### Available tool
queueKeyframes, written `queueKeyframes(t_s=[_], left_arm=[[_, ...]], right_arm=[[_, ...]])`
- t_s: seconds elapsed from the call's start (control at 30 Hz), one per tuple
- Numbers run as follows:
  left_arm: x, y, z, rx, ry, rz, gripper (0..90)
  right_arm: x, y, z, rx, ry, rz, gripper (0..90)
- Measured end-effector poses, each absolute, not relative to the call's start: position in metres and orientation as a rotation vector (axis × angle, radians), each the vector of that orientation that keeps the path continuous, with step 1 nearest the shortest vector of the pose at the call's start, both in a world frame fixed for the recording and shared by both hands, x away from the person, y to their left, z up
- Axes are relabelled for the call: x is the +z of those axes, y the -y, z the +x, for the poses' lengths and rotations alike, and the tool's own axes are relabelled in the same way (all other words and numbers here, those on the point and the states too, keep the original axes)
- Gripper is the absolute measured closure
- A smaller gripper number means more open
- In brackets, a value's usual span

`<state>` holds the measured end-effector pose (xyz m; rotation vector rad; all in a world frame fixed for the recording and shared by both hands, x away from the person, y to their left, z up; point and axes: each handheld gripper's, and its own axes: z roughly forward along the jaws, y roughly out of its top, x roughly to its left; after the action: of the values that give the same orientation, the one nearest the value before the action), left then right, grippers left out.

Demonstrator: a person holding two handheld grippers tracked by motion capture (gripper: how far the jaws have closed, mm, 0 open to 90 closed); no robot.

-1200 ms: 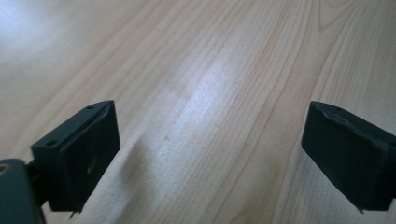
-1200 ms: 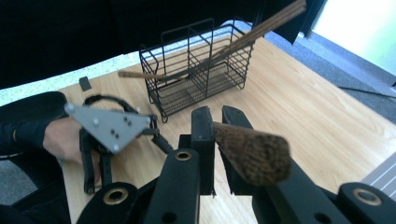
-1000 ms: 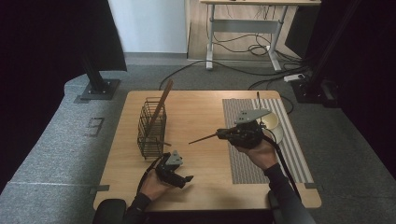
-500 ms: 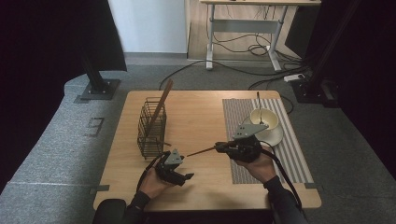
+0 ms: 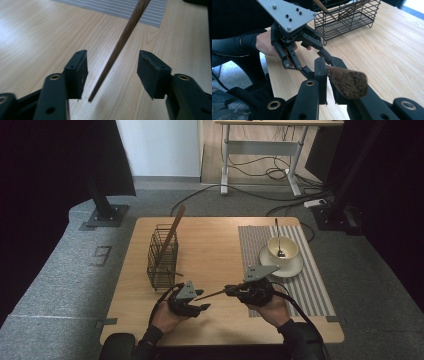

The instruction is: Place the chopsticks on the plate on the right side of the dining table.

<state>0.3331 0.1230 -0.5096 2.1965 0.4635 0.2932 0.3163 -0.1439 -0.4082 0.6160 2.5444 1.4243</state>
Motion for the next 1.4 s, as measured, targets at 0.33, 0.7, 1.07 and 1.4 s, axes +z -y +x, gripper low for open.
queueKeyframes(t_s=[0.33,0.7,1.07,1.4], left_arm=[[-0.508,-0.122,0.329,0.285,-0.398,2.171,67.9],[-0.511,-0.123,0.325,0.283,-0.265,2.174,83.1],[-0.51,-0.118,0.325,0.206,-0.257,2.21,85.2],[-0.513,-0.118,0.327,0.19,-0.297,2.224,85.0]], right_arm=[[-0.416,0.139,0.317,1.421,-2.586,0.629,82.6],[-0.417,0.14,0.328,1.484,-2.596,0.693,80.5],[-0.413,0.137,0.334,1.432,-2.507,0.771,45.7],[-0.414,0.134,0.338,1.286,-2.349,0.847,24.7]])
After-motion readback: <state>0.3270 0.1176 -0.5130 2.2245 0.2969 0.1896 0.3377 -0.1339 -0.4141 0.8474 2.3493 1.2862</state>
